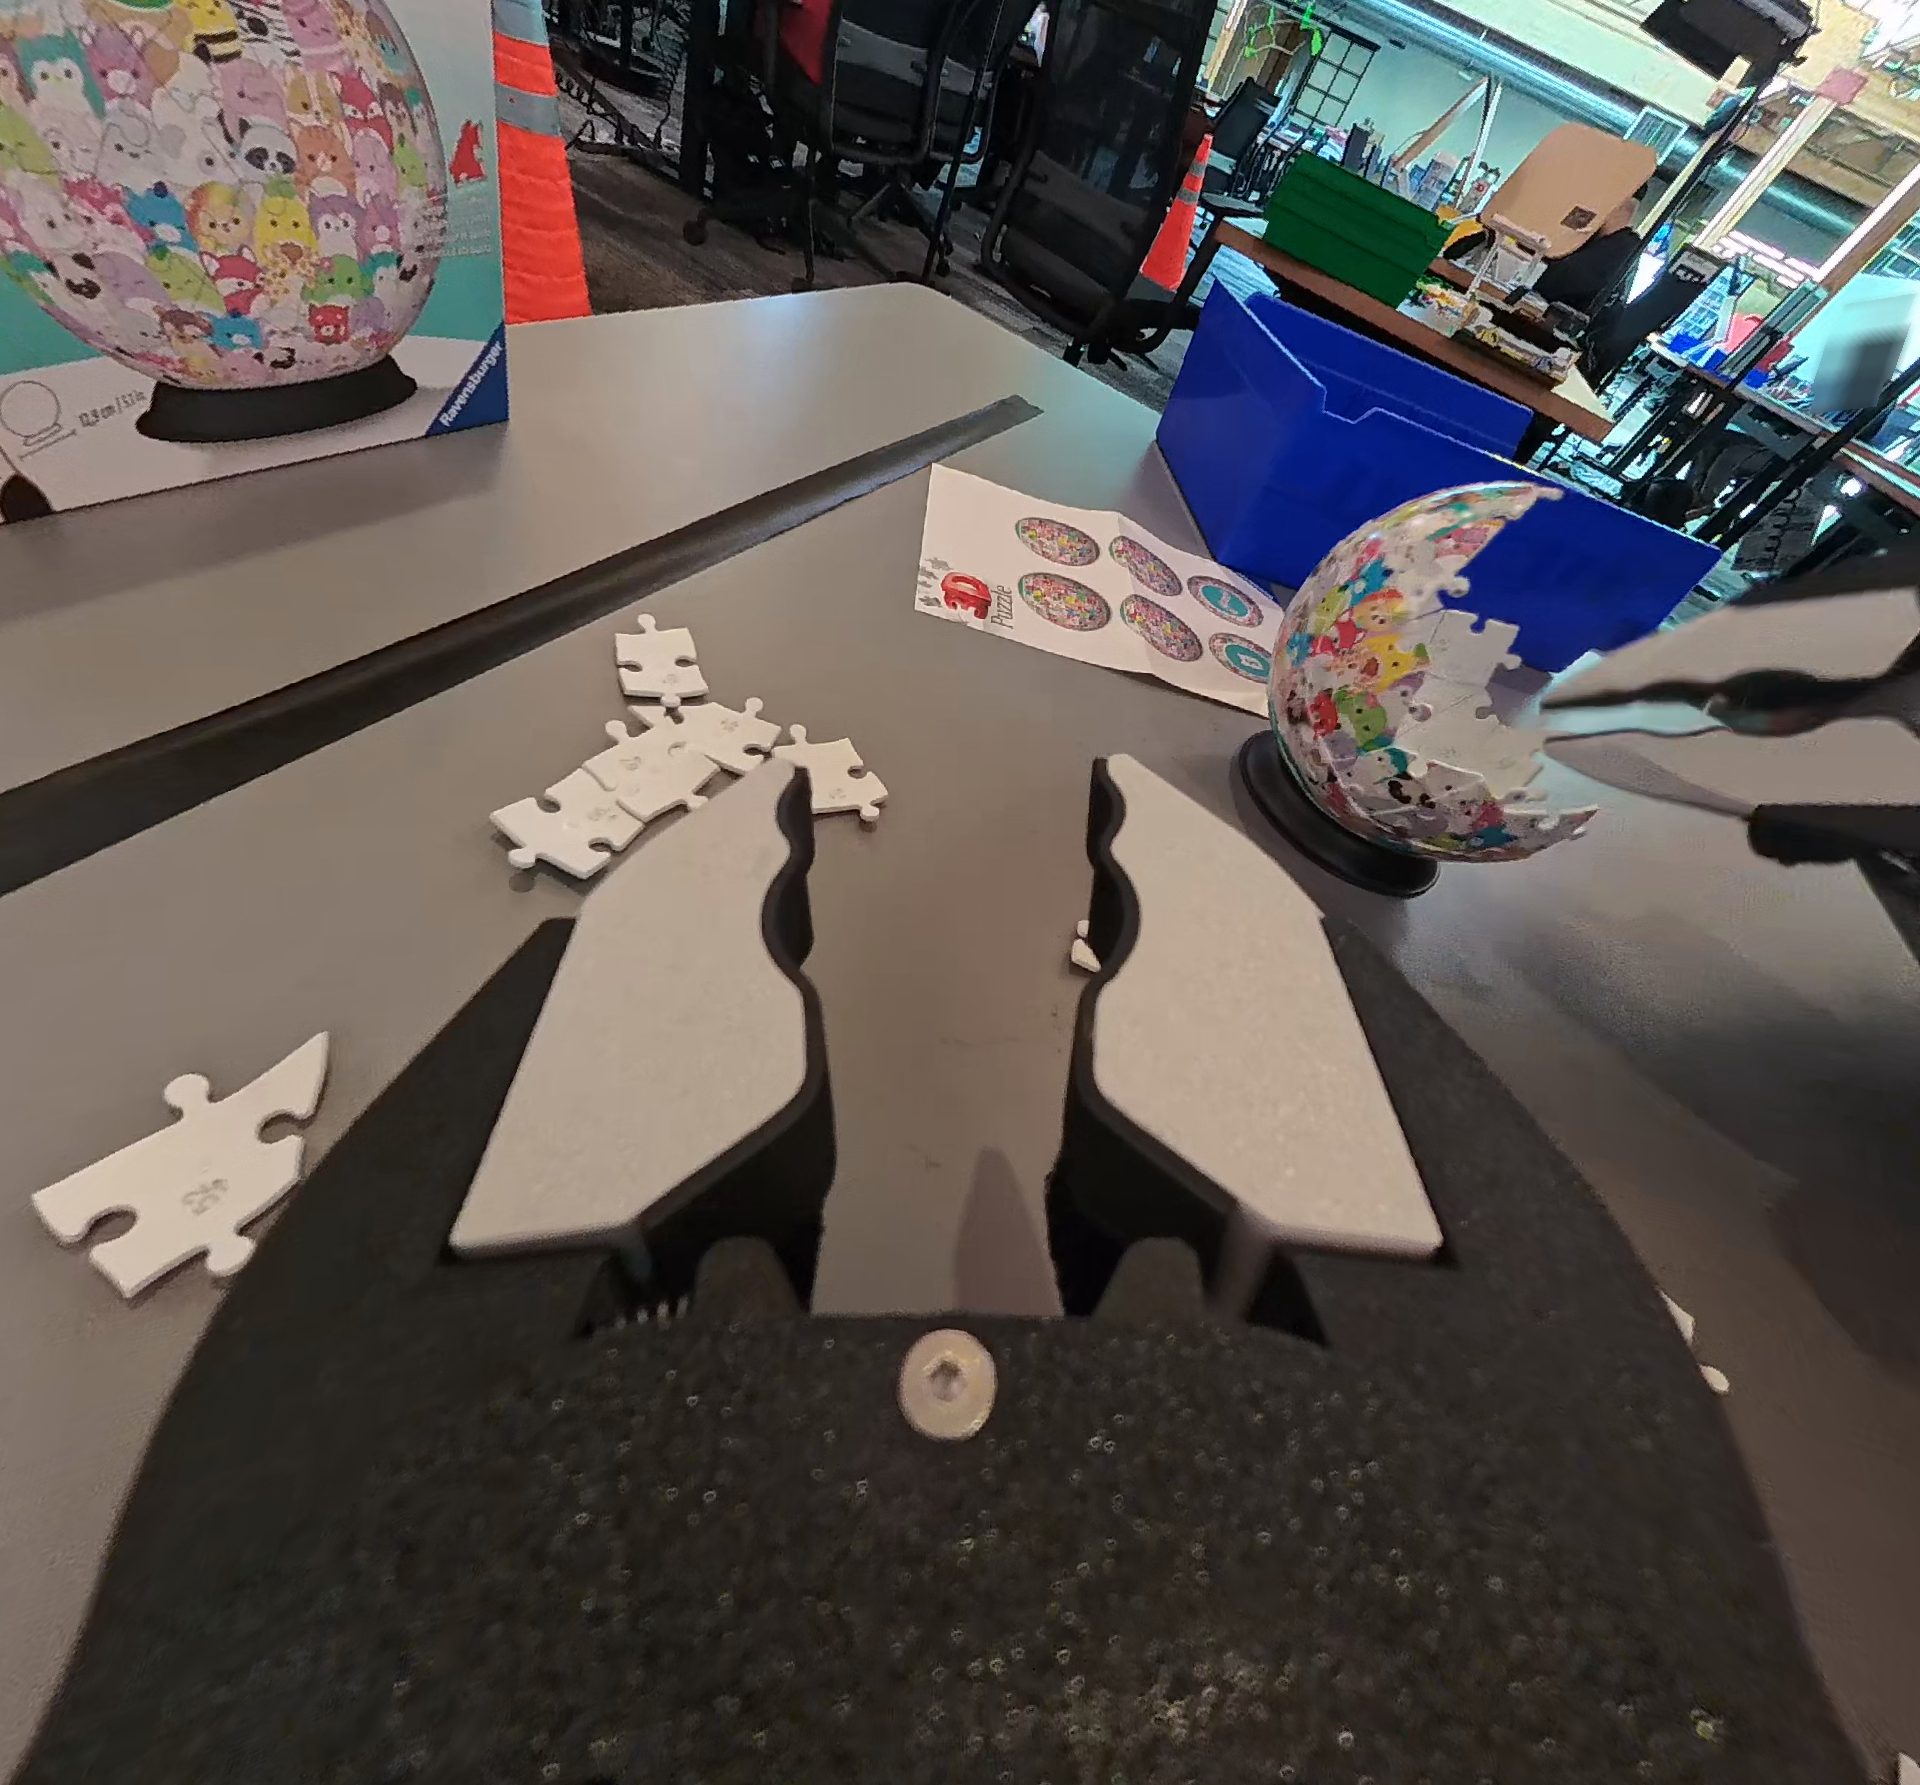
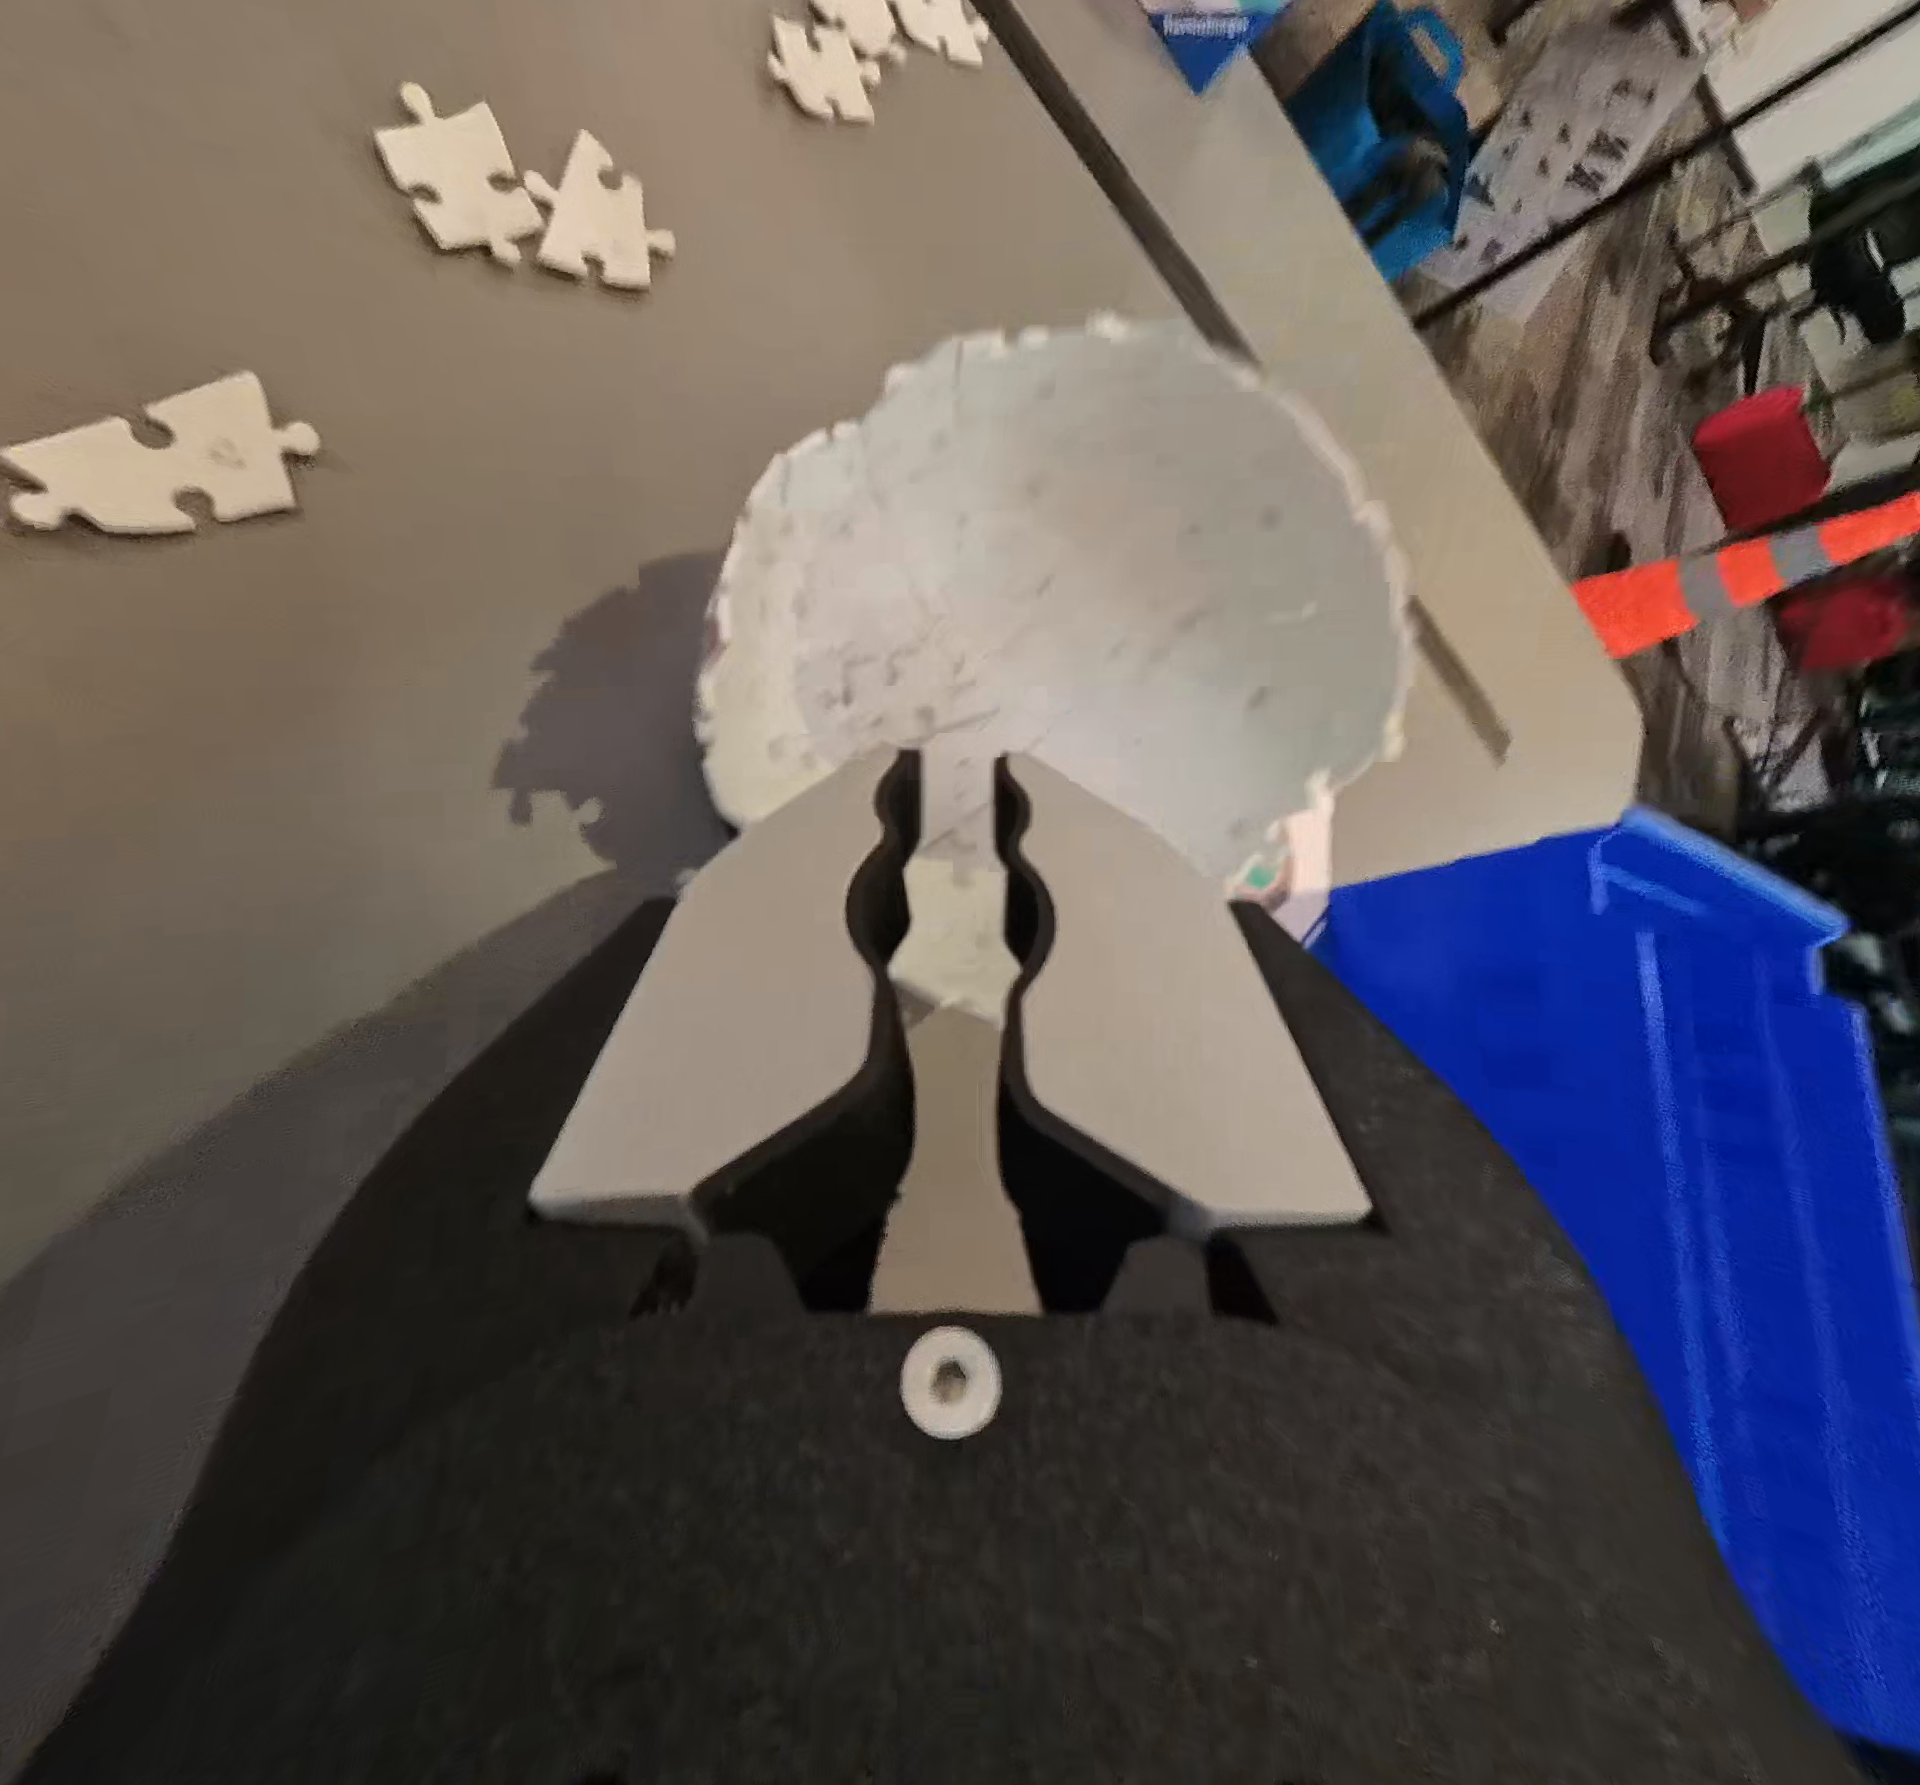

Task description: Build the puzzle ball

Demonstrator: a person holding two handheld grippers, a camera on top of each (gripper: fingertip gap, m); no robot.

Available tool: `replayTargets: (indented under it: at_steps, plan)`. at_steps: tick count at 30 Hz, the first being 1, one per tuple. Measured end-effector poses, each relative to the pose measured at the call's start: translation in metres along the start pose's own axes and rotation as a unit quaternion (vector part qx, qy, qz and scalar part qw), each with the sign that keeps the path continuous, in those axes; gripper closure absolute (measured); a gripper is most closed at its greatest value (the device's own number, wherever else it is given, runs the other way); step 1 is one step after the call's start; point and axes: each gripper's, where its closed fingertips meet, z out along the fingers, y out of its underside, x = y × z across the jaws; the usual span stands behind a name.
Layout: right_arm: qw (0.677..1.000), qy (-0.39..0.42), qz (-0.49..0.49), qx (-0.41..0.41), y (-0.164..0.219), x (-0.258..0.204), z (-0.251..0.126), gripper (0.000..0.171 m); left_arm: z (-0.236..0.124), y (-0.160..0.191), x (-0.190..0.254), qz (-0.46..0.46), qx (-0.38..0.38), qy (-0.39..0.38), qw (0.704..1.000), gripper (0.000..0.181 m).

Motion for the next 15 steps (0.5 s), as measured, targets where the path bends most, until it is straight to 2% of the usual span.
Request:
replayTargets:
  at_steps: [3, 5, 8, 15]
  plan:
    - [0.998, -0.035, -0.038, -0.035, -0.003, 0.012, 0.003, 0.148, 0.0, 0.0, 0.0, 0.0, -0.001, 0.001, 1.0, 0.131]
    - [0.995, -0.064, -0.033, -0.065, 0.004, 0.015, 0.011, 0.147, 0.0, 0.0, 0.0, 0.0, 0.001, 0.001, 1.0, 0.131]
    - [0.987, -0.111, -0.021, -0.113, 0.012, 0.014, 0.02, 0.132, 0.0, 0.0, 0.0, -0.001, 0.001, 0.001, 1.0, 0.131]
    - [0.964, -0.174, -0.097, -0.173, 0.016, 0.0, 0.033, 0.131, 0.0, 0.0, 0.0, -0.002, -0.001, 0.003, 1.0, 0.131]
